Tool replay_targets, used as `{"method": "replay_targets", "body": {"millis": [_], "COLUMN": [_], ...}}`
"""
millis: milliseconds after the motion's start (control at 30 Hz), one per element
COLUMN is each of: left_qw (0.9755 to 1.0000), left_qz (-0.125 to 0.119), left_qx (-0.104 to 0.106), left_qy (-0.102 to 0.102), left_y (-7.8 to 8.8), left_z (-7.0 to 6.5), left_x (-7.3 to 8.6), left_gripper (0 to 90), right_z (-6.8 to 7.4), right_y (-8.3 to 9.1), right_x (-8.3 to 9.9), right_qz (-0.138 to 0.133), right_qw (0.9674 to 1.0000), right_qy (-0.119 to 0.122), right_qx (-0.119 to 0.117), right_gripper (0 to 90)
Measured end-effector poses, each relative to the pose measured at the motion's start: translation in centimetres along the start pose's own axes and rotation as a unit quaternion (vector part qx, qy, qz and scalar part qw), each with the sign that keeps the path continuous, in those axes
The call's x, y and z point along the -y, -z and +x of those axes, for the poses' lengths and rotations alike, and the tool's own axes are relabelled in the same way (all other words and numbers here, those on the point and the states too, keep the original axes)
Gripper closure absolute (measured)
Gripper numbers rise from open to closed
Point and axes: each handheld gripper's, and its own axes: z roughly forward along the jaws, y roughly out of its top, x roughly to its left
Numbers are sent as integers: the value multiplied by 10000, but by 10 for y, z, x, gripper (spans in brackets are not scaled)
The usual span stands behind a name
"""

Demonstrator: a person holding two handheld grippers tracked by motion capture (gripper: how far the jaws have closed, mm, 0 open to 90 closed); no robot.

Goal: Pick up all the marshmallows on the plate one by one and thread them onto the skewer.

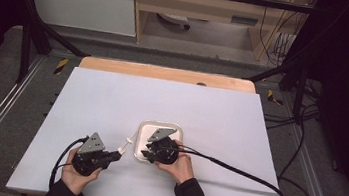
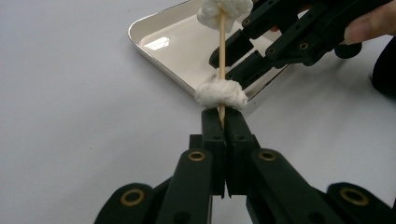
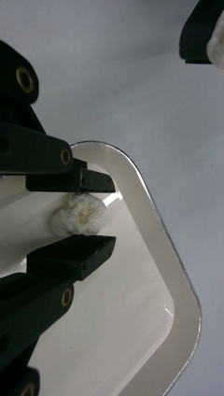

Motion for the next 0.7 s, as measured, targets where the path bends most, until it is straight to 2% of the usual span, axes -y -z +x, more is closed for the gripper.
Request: {"method": "replay_targets", "body": {"millis": [367, 700], "left_qw": [10000, 10000], "left_qz": [-27, -41], "left_qx": [-4, 24], "left_qy": [-23, -45], "left_y": [1, 1], "left_z": [-1, -3], "left_x": [-1, -1], "left_gripper": [886, 886], "right_z": [-1, -4], "right_y": [19, 27], "right_x": [-8, -12], "right_qz": [-135, -221], "right_qw": [9999, 9997], "right_qy": [-70, -130], "right_qx": [-31, -58], "right_gripper": [704, 708]}}
